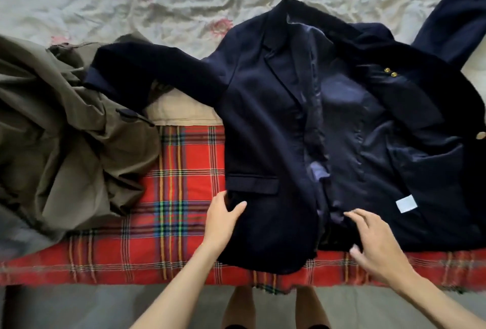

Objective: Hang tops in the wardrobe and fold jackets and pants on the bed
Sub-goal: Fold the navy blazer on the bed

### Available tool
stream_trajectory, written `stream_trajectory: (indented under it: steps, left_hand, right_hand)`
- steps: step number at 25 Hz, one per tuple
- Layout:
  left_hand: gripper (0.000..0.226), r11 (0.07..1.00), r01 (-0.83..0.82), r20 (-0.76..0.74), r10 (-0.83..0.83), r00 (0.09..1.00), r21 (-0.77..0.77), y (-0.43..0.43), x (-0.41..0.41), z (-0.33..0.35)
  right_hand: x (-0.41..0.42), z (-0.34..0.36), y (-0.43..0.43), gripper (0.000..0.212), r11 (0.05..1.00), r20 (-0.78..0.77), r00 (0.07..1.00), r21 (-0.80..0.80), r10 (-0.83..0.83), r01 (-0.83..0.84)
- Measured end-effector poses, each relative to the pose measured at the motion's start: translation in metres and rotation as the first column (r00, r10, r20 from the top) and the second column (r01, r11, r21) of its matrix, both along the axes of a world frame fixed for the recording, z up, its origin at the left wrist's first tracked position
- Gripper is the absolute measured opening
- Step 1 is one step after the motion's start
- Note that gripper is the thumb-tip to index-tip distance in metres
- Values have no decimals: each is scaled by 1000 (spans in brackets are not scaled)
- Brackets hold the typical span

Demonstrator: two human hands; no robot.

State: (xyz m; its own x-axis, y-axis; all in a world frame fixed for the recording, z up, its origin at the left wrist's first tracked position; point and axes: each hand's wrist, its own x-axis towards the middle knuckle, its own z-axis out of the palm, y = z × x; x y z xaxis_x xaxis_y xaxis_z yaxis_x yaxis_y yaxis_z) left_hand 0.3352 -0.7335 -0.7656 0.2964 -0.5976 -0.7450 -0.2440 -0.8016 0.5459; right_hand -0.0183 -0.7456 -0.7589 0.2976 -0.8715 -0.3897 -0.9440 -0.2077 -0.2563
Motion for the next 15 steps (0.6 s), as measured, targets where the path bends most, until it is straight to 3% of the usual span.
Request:
stream_trajectory:
  steps: [3, 6, 9, 12, 15]
  left_hand:
    - [35, 996, -78, 164, 83, 983, -38, 5, -2, -14]
    - [23, 999, 47, 207, -42, 977, -20, 10, -12, -17]
    - [20, 988, -98, 61, 106, 992, -120, 13, -22, 2]
    - [13, 927, -274, 108, 309, 945, -256, 24, -10, 25]
    - [10, 942, -269, 122, 297, 947, -200, 48, 4, 36]
  right_hand:
    - [-42, -20, 13, 99, 968, -146, 959, 85, 245, -234]
    - [-41, -28, -3, 67, 934, -147, 928, -57, 341, -352]
    - [-27, -13, -26, 41, 946, 7, 953, -129, 302, -299]
    - [-50, 3, -19, 38, 938, 84, 947, -187, 310, -290]
    - [-77, -2, 9, 60, 923, -48, 922, -11, 383, -384]
